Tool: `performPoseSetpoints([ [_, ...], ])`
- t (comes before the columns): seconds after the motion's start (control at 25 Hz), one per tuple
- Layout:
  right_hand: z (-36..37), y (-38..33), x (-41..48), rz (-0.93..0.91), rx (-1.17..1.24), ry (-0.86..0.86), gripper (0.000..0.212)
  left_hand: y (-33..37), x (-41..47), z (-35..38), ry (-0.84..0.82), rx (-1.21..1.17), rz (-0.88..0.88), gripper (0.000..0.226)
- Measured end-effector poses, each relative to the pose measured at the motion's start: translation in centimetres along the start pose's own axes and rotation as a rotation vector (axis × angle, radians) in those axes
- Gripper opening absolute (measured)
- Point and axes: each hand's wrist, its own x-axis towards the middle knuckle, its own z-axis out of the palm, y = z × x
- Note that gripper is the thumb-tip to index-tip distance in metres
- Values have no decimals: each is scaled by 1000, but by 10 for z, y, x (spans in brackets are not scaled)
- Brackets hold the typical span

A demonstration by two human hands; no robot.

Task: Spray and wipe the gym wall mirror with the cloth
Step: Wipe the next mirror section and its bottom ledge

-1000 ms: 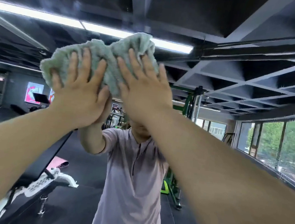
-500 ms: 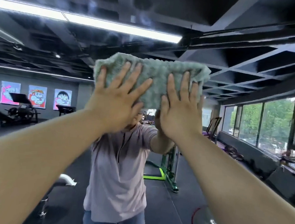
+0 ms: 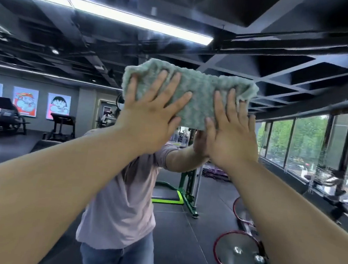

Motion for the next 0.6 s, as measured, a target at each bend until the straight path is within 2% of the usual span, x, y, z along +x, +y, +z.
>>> performPoseSetpoints([
  [0.2, 21, 52, -50, 219, 97, -65, 56, 78, -8, 24, -41, 81, 229, 55],
  [0.32, 23, 36, -46, 227, 129, -57, 57, 55, -9, 33, 113, 146, 267, 55],
  [0.44, 15, -10, -22, 46, 112, -13, 57, 12, -23, 35, 185, 104, 117, 56],
  [0.6, 15, -72, -23, -299, -3, -49, 58, -27, -90, 52, 236, 103, -72, 57],
])
